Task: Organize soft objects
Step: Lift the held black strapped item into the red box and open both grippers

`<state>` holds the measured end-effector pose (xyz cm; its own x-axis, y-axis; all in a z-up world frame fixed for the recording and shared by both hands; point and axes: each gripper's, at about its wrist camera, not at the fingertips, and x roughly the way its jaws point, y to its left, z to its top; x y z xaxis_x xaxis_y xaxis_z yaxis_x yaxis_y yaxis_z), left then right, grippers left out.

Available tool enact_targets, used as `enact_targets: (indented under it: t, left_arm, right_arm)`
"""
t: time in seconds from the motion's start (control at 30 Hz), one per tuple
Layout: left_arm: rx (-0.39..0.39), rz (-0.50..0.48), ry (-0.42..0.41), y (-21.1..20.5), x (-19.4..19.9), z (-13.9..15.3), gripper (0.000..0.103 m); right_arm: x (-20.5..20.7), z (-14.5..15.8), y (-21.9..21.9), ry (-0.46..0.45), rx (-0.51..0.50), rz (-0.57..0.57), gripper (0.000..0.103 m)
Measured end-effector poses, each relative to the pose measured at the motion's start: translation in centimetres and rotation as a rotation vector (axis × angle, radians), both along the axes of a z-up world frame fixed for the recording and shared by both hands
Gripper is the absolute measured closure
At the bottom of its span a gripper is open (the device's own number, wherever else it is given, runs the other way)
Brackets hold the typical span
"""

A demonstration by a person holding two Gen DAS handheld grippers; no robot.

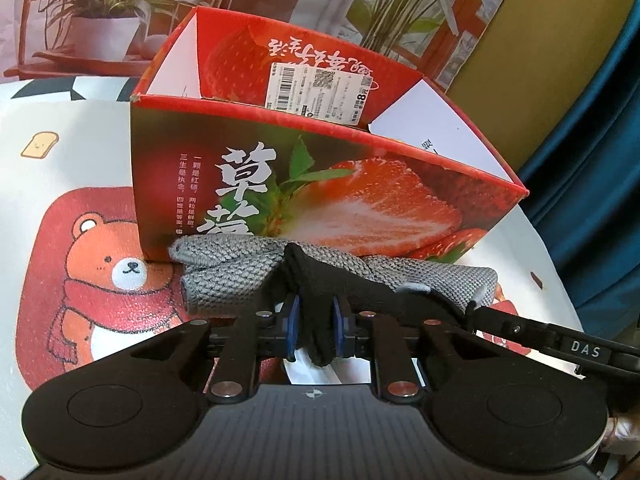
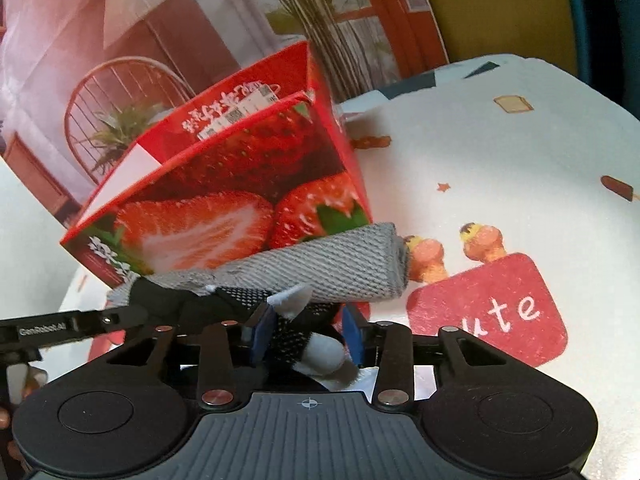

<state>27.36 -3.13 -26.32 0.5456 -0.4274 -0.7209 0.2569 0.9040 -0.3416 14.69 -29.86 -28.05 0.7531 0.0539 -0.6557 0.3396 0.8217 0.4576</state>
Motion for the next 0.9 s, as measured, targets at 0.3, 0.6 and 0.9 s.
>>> enact_targets:
  t: [0.3, 0.6, 0.9]
  left_arm:
    - [-0.007, -0.004, 0.005, -0.1, 0.1, -0.4, 0.084]
    - [-0.004, -0.029, -0.047, -0.2, -0.9, -0.2, 0.094]
    - [-0.036, -0.049, -0.137, 0.4, -2.9, 2.9, 0.095]
  right_arm:
    - [2.2, -1.1, 1.3, 0.053, 0.050, 0.055, 0.055]
    - [2.5, -1.8, 1.4, 0.043, 0.116, 0.050, 0.076]
    - [1.8, 1.0, 1.5, -0.055, 0.099, 0.088, 0.089]
